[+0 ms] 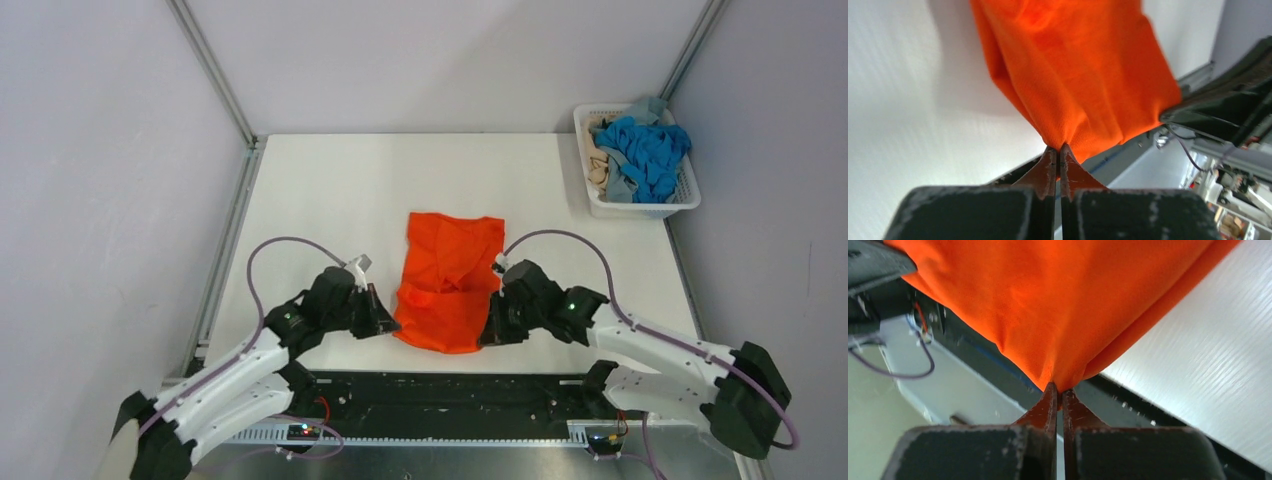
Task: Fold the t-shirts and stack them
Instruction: Fold the long partially folded tshirt into a neat square
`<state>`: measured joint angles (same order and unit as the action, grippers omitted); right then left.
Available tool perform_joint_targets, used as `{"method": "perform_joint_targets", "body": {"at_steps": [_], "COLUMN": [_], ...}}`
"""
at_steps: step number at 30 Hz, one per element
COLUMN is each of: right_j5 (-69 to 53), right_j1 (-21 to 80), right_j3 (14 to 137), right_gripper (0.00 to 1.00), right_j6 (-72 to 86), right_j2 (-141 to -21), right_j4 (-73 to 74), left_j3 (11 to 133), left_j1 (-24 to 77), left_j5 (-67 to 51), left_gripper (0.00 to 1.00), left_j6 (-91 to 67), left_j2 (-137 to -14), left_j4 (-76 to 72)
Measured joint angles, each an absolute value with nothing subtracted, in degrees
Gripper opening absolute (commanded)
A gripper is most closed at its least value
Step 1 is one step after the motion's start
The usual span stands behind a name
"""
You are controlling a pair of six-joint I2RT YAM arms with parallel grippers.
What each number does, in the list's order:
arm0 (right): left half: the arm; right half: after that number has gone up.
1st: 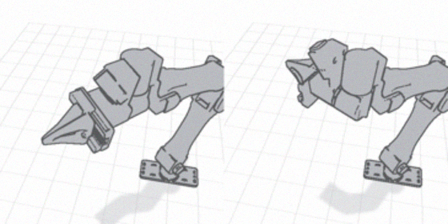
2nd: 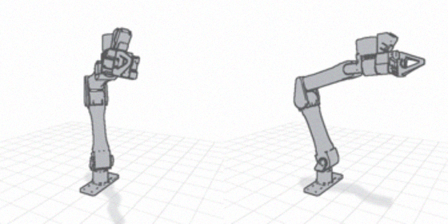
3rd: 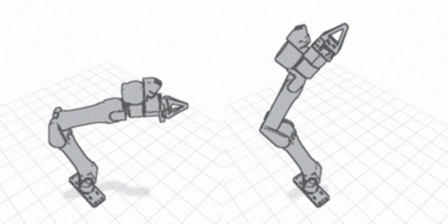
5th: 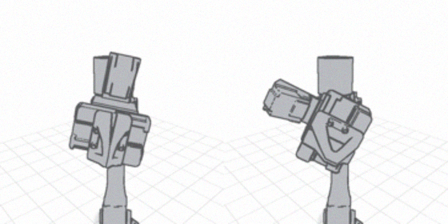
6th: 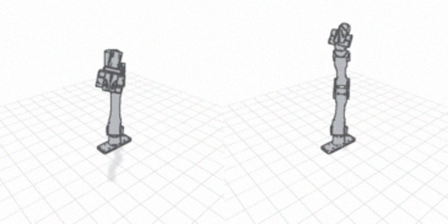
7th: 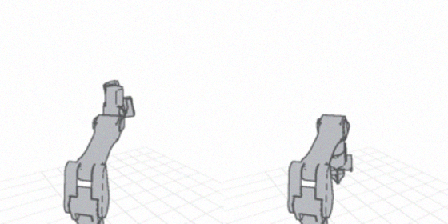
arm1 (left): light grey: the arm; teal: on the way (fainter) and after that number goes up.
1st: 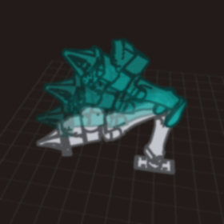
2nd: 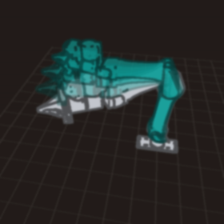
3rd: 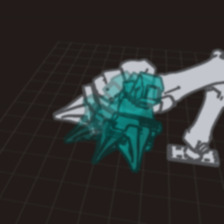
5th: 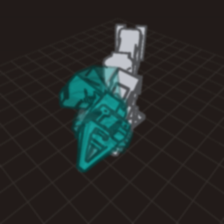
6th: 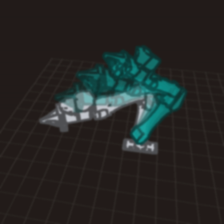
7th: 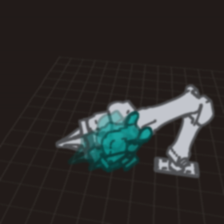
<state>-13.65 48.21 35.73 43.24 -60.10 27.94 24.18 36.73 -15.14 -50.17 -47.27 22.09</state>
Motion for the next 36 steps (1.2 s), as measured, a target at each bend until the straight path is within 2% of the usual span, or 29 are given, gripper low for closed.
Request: {"method": "perform_joint_targets", "body": {"at_steps": [7,12,19,23,36], "right_j5": [-17.4,-19.0,-22.4,-25.3,-30.1], "right_j1": [54.9,51.7,38.4,32.3,20.2], "right_j3": [35.4,35.5,40.6,45.7,47.8], "right_gripper": [0.0,0.0,0.0,0.0,0.0], "right_j6": [45.9,46.5,42.8,39.7,37.9], "right_j2": [-50.0,-45.7,-46.0,-48.8,-59.9], "right_j4": [34.5,36.7,39.6,39.6,33.6], "left_j3": [24.2,28.1,40.9,46.0,55.5], "left_j1": [42.2,42.6,42.1,38.5,29.1], "left_j5": [-17.0,-17.0,-14.6,-13.7,-15.7], "left_gripper": [0.0,0.0,0.0,0.0,0.0], "left_j6": [-53.1,-52.9,-50.1,-48.3,-43.4], "left_j2": [-35.7,-36.5,-46.4,-51.7,-68.9], "left_j4": [27.9,30.6,30.9,30.5,28.4]}}
